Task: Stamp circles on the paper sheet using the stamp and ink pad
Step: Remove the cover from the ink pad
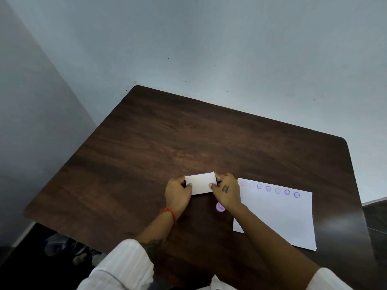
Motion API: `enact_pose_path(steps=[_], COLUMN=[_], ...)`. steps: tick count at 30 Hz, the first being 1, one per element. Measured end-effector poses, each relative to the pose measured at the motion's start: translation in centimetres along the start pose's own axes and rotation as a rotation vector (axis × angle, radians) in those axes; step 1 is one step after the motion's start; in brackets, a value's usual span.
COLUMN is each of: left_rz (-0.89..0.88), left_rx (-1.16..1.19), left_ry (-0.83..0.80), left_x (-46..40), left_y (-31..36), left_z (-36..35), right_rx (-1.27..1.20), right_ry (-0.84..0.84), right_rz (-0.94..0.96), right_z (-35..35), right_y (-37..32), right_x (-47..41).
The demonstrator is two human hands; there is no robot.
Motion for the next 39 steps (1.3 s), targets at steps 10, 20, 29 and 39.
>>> enact_pose_path(steps=[10,20,29,39], left_rz=[0.019,0.112,0.134,0.139], left_rx=[0.079,0.107,0.038,-0.049], left_ry=[0.088,0.202,0.188,0.189], left_x=[-0.5,-1.4,-1.5,-2.2], left_y=[0.2,-2.8,-5.2,-5.7], left_z=[2.9,7.1,7.7,7.4], right_rx=[-0.005,-0.018,0.040,0.067], right_ry=[0.027,-0.069,-0.215,-0.304], right_rz=[0.118,0.256,0.340,0.338], right_z=[0.3,-3.3,-6.1,-7.0], right_y=[-3.7,-8.5,-9.0,-8.6], right_x=[-1.4,-2.3,-0.4,-0.2])
Point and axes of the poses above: each hand's wrist, its own x-axis away from the middle knuckle, its own z-axis out of the back of the hand, y = z × x, the point moved 3 cm from there along -x, towards the middle knuckle, and after that the axes turned 15 degrees about z, right-handed, at the moved point
